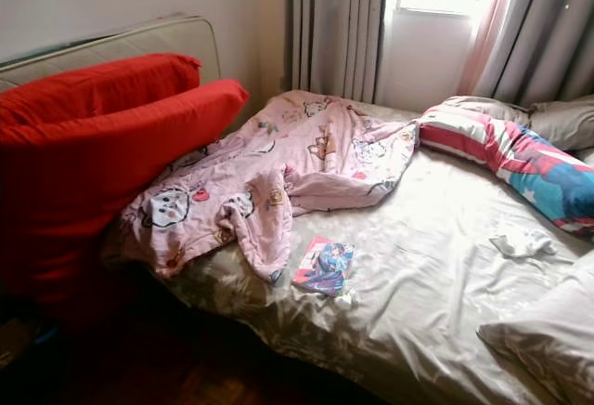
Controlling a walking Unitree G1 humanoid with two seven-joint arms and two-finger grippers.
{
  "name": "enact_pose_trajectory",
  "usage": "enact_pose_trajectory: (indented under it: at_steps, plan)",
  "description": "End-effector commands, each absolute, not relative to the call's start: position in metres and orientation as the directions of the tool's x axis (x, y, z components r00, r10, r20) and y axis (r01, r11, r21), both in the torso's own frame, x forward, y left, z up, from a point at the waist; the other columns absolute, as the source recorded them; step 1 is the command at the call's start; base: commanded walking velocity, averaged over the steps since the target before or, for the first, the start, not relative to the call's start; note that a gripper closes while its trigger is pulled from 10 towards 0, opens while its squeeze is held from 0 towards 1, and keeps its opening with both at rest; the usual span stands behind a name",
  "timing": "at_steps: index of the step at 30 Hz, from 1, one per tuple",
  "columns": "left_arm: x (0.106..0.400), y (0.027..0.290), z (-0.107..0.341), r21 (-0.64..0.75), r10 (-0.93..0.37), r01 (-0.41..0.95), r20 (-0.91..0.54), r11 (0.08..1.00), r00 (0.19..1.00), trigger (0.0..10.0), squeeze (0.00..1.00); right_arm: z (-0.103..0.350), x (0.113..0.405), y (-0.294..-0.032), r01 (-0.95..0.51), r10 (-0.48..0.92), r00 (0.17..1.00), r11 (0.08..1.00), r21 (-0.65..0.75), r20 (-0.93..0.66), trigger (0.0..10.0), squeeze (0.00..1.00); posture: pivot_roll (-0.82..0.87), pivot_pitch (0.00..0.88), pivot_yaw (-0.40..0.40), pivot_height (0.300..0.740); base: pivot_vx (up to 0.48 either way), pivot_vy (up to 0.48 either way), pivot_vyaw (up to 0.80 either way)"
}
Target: Clean up the room
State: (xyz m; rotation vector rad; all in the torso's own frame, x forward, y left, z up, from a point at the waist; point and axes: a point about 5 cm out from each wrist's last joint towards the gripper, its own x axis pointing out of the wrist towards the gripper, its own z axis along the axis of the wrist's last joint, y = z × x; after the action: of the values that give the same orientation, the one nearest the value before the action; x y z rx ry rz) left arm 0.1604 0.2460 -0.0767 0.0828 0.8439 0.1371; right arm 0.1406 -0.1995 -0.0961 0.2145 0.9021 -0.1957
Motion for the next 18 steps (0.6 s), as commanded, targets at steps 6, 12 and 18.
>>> enact_pose_trajectory:
  at_steps: [6, 12, 18]
  plan:
    - [0.151, 0.243, -0.083, 0.145, 0.164, -0.082, -0.778, 0.986, 0.606, 10.0, 0.00, -0.096, 0.139, -0.204, 0.240, -0.054, 0.596, 0.964, 0.114, -0.801, 10.0, 0.00, 0.00, 0.007, -0.035, 0.740, 0.000, -0.193, -0.75]
    - [0.139, 0.246, -0.088, 0.152, 0.169, -0.078, -0.805, 0.985, 0.568, 10.0, 0.00, -0.096, 0.137, -0.203, 0.247, -0.061, 0.606, 0.962, 0.115, -0.793, 10.0, 0.00, 0.00, 0.000, -0.021, 0.740, 0.000, -0.299, -0.12]
    - [0.133, 0.251, -0.088, 0.162, 0.175, -0.073, -0.815, 0.984, 0.552, 10.0, 0.00, -0.098, 0.134, -0.201, 0.264, -0.068, 0.600, 0.957, 0.117, -0.797, 10.0, 0.00, 0.00, 0.000, -0.017, 0.740, 0.000, -0.306, 0.00]
